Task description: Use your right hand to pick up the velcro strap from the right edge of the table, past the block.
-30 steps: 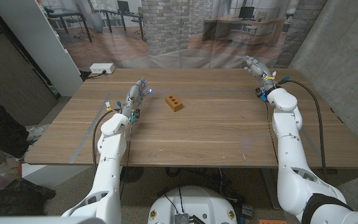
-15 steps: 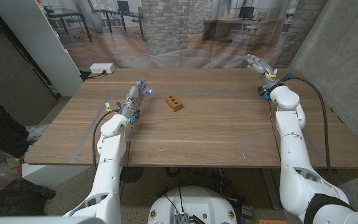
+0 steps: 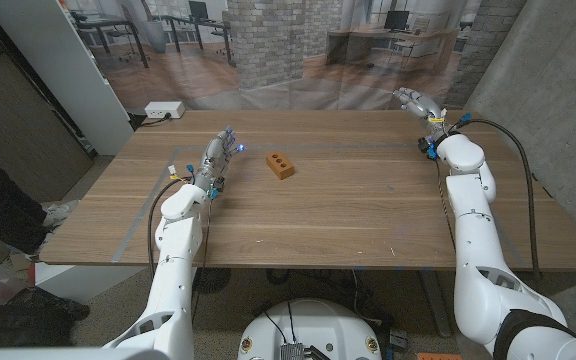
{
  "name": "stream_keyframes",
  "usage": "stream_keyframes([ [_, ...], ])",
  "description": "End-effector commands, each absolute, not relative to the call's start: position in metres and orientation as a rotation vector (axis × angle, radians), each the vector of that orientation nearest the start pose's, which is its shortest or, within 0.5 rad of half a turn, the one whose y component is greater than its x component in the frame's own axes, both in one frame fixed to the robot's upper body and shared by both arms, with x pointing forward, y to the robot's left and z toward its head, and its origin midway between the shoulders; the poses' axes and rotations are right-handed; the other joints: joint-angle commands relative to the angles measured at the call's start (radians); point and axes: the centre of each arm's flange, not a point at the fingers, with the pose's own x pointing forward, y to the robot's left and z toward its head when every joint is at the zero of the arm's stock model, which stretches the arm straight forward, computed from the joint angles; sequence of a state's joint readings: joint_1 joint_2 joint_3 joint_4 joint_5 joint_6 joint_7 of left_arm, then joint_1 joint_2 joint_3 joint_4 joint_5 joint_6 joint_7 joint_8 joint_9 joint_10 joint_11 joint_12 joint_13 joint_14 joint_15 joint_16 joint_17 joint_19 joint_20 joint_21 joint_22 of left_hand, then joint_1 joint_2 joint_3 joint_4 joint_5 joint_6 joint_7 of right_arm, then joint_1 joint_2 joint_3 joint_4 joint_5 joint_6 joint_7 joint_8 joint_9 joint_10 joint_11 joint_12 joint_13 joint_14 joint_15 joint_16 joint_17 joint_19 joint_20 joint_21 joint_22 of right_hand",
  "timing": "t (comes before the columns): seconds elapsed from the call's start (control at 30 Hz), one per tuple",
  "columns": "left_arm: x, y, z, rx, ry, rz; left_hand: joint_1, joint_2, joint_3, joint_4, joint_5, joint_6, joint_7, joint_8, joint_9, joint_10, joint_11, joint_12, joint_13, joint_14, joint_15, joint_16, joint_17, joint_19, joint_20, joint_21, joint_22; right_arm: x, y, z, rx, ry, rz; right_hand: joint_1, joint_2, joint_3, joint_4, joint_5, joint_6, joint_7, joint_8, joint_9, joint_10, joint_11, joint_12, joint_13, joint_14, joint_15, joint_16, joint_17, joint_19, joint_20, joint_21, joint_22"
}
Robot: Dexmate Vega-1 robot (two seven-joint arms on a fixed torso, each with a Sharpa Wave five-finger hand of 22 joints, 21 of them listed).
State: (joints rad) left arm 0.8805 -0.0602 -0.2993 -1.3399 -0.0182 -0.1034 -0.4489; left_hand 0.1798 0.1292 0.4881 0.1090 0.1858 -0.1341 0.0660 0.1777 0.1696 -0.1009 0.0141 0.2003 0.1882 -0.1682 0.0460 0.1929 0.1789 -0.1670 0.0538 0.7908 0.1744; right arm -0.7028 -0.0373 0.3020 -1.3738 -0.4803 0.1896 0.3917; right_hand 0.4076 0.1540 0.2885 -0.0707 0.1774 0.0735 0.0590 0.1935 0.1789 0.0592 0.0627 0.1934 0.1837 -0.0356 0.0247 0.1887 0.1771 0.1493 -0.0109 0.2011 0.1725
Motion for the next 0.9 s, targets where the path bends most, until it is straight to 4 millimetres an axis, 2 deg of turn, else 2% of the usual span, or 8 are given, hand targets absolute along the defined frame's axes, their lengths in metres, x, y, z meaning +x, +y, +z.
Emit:
stream_keyframes([
  [0.03,0.651,0.302,-0.037,-0.067,-0.581,-0.181,0.001,-0.001,0.003,-0.002,0.007,0.0,0.002,0.004,0.004,-0.006,0.004,0.007,0.004,-0.02,0.003,0.003,0.004,-0.052,0.003,-0.001,0.005,0.642,-0.343,0.093,-0.568,-0.657,-0.072,0.011,0.004,0.004,-0.005,0.005,0.01,-0.001,0.008,0.006,0.009,0.001,0.008,0.003,0.002,0.001,0.004,0.001,0.009,-0.001,0.002,0.002],
  [0.9,0.654,0.302,-0.037,-0.069,-0.578,-0.177,-0.001,-0.002,0.003,-0.003,0.007,0.0,0.002,0.004,0.004,-0.006,0.004,0.006,0.004,-0.02,0.003,0.002,0.004,-0.051,0.004,-0.009,0.006,0.645,-0.356,0.102,-0.787,-0.574,-0.157,0.027,0.008,0.016,-0.019,0.004,0.021,-0.007,0.007,0.006,0.026,-0.002,0.011,0.003,0.003,-0.008,0.002,0.0,0.002,-0.007,-0.002,0.002],
])
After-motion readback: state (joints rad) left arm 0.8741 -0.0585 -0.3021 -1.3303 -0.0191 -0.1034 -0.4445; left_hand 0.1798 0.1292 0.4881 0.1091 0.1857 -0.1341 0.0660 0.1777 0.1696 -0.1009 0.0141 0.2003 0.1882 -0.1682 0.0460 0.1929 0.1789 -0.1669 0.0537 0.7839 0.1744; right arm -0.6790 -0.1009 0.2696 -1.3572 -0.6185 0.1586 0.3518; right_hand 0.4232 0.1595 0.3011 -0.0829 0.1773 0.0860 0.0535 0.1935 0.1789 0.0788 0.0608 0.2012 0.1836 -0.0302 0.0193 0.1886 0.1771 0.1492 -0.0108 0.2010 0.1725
